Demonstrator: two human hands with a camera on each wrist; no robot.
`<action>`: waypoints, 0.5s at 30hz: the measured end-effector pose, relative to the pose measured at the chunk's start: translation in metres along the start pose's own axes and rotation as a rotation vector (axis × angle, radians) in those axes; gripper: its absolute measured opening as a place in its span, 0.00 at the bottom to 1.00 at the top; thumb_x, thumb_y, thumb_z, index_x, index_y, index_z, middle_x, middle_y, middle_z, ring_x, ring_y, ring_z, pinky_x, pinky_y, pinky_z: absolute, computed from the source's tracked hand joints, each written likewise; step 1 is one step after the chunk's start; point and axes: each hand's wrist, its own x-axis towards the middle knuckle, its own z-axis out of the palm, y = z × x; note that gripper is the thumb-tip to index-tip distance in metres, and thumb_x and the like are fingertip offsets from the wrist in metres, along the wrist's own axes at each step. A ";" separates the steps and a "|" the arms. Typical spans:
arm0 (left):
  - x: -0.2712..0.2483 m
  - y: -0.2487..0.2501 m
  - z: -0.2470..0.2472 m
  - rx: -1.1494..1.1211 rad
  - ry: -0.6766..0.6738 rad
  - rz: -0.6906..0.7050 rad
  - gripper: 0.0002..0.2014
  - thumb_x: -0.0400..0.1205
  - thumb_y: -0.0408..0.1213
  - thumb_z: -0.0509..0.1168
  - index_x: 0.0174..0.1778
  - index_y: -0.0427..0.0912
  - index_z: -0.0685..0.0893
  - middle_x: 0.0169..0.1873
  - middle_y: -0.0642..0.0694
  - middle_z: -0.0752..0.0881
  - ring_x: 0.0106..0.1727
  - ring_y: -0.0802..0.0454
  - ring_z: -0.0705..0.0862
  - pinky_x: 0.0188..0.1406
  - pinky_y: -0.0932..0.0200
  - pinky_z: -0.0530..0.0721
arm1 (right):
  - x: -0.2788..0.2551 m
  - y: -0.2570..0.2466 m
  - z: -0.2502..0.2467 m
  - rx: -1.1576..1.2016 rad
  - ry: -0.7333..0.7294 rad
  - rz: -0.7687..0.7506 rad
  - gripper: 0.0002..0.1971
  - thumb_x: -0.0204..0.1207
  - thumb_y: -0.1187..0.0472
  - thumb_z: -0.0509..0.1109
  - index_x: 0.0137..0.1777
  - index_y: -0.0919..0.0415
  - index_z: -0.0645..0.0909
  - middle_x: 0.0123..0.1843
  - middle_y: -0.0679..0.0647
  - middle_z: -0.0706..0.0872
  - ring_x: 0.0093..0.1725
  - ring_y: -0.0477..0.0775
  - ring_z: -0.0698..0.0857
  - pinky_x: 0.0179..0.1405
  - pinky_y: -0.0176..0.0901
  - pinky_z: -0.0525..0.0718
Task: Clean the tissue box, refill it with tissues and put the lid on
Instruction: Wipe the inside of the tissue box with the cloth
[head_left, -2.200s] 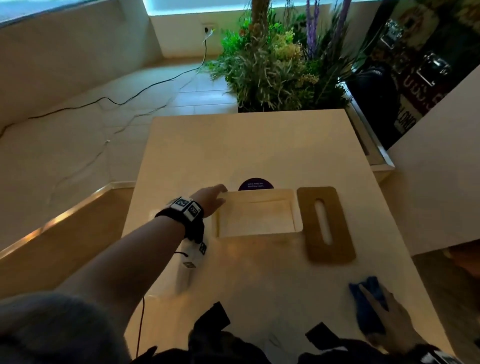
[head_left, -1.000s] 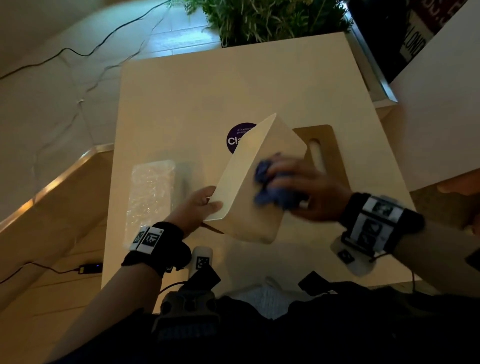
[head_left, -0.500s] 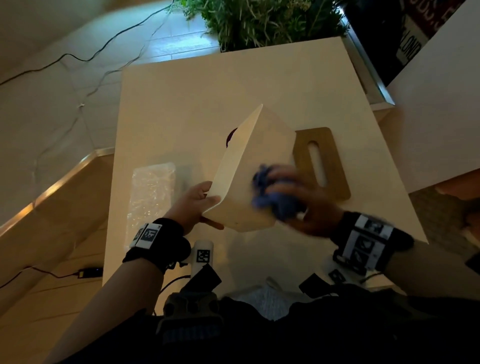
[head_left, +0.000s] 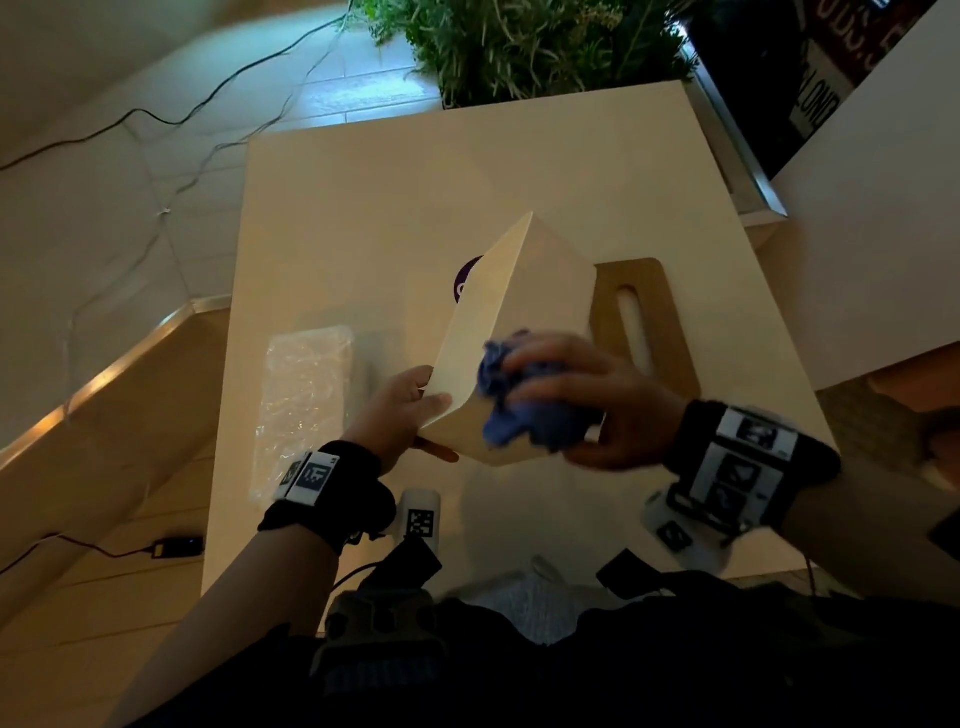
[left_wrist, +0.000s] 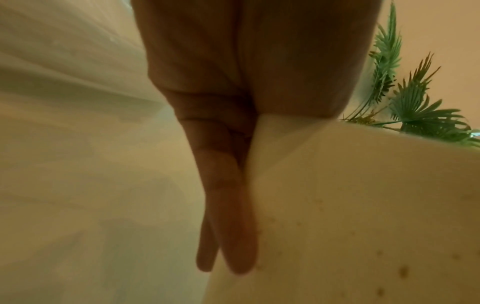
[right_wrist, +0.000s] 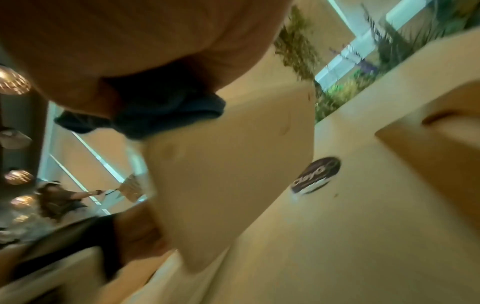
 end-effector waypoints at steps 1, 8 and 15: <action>-0.002 0.001 0.001 0.000 -0.007 -0.004 0.09 0.82 0.27 0.60 0.57 0.37 0.80 0.40 0.44 0.88 0.33 0.50 0.89 0.21 0.56 0.86 | 0.002 0.011 -0.009 -0.024 0.024 0.063 0.22 0.68 0.65 0.74 0.62 0.63 0.76 0.67 0.67 0.75 0.71 0.67 0.74 0.74 0.53 0.73; -0.006 0.020 0.011 0.052 0.031 -0.023 0.10 0.81 0.27 0.60 0.56 0.28 0.80 0.40 0.37 0.86 0.31 0.46 0.88 0.21 0.56 0.86 | 0.017 0.056 -0.034 -0.001 0.401 0.669 0.34 0.62 0.50 0.63 0.67 0.69 0.74 0.66 0.66 0.79 0.64 0.63 0.80 0.62 0.38 0.77; 0.001 0.029 0.011 -0.027 0.197 -0.086 0.11 0.78 0.23 0.60 0.55 0.21 0.78 0.43 0.28 0.83 0.34 0.36 0.88 0.22 0.56 0.86 | 0.008 -0.002 -0.008 0.023 0.304 0.306 0.21 0.68 0.66 0.70 0.62 0.67 0.78 0.67 0.62 0.77 0.69 0.55 0.76 0.70 0.39 0.74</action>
